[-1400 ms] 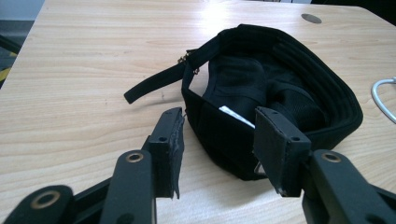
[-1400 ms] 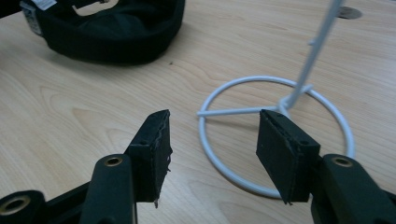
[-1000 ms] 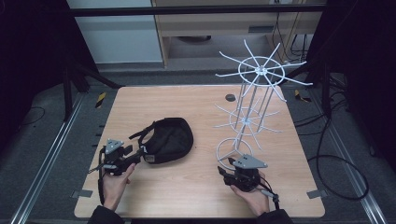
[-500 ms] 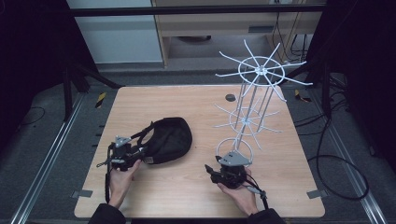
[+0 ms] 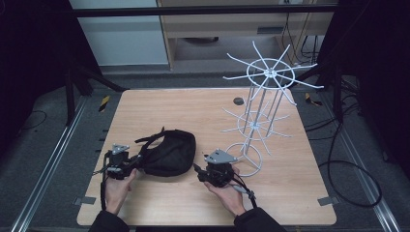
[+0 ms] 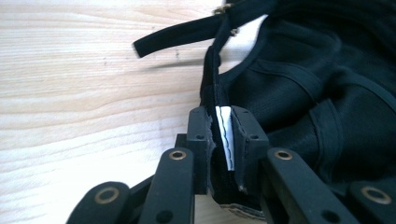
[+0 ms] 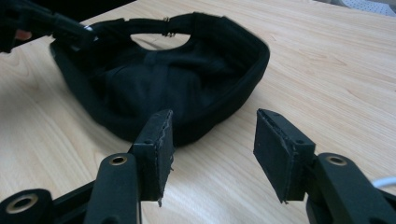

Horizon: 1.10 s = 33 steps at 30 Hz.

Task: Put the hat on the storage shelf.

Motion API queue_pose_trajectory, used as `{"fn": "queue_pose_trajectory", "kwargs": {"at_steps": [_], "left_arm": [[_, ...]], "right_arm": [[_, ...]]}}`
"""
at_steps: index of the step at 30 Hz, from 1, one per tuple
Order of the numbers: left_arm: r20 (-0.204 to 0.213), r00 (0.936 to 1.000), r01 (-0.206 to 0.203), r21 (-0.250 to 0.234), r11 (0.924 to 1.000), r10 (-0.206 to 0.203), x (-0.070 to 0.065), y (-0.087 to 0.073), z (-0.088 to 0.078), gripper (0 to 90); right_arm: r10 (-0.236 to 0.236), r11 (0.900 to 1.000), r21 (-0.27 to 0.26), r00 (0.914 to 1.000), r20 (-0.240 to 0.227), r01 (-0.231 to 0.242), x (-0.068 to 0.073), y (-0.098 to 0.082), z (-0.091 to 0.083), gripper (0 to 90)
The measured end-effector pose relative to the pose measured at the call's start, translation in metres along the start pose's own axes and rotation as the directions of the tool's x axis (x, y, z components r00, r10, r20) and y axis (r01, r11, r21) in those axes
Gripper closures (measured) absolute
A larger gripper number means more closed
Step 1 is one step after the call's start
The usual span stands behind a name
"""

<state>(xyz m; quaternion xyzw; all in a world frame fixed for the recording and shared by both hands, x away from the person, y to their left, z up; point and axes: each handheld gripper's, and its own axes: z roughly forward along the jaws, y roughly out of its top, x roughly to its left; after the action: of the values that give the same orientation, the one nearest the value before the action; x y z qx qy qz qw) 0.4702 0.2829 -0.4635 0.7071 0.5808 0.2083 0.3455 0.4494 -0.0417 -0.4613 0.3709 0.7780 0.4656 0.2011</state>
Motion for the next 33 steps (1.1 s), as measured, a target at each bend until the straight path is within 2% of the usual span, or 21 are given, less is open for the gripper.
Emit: {"fn": "queue_pose_trajectory", "kwargs": {"at_steps": [9, 15, 18, 20, 25, 27, 30, 33], "left_arm": [[0.000, 0.9996, -0.027, -0.002, 0.9996, 0.027, -0.001, -0.010, -0.010, 78.9], [0.005, 0.9991, -0.042, -0.005, 0.9991, 0.042, -0.005, -0.013, -0.012, 78.0], [0.005, 0.9988, -0.048, -0.003, 0.9988, 0.048, -0.006, -0.014, -0.013, 77.9], [0.010, 0.9987, -0.050, 0.000, 0.9987, 0.050, -0.006, -0.015, -0.013, 77.9], [0.019, 0.9980, -0.060, 0.006, 0.9982, 0.060, -0.007, -0.018, -0.016, 77.4], [0.028, 0.9978, -0.060, 0.008, 0.9981, 0.060, -0.007, -0.020, -0.017, 77.1], [0.042, 0.9973, -0.061, 0.010, 0.9981, 0.061, -0.008, -0.021, -0.017, 76.5], [0.049, 0.9960, -0.076, 0.012, 0.9971, 0.075, -0.013, -0.021, -0.016, 76.4]], "right_arm": [[0.056, 0.998, 0.009, 0.9980, 0.029, -0.057, 0.004, 0.007, 0.032, 46.9], [0.094, 0.995, 0.040, 0.9946, 0.045, -0.095, 0.003, 0.007, 0.050, 47.3], [0.096, 0.993, 0.057, 0.9939, 0.055, -0.099, 0.001, 0.006, 0.057, 48.7], [0.119, 0.990, 0.074, 0.9916, 0.052, -0.122, 0.001, 0.005, 0.062, 49.4], [0.126, 0.986, 0.104, 0.9908, 0.050, -0.131, 0.003, 0.002, 0.070, 58.6], [0.130, 0.984, 0.115, 0.9901, 0.053, -0.136, 0.003, 0.002, 0.071, 65.2], [0.152, 0.982, 0.106, 0.9867, 0.057, -0.158, 0.002, 0.004, 0.070, 75.5], [0.160, 0.984, 0.075, 0.9855, 0.055, -0.164, 0.002, 0.006, 0.067, 80.8]]}}
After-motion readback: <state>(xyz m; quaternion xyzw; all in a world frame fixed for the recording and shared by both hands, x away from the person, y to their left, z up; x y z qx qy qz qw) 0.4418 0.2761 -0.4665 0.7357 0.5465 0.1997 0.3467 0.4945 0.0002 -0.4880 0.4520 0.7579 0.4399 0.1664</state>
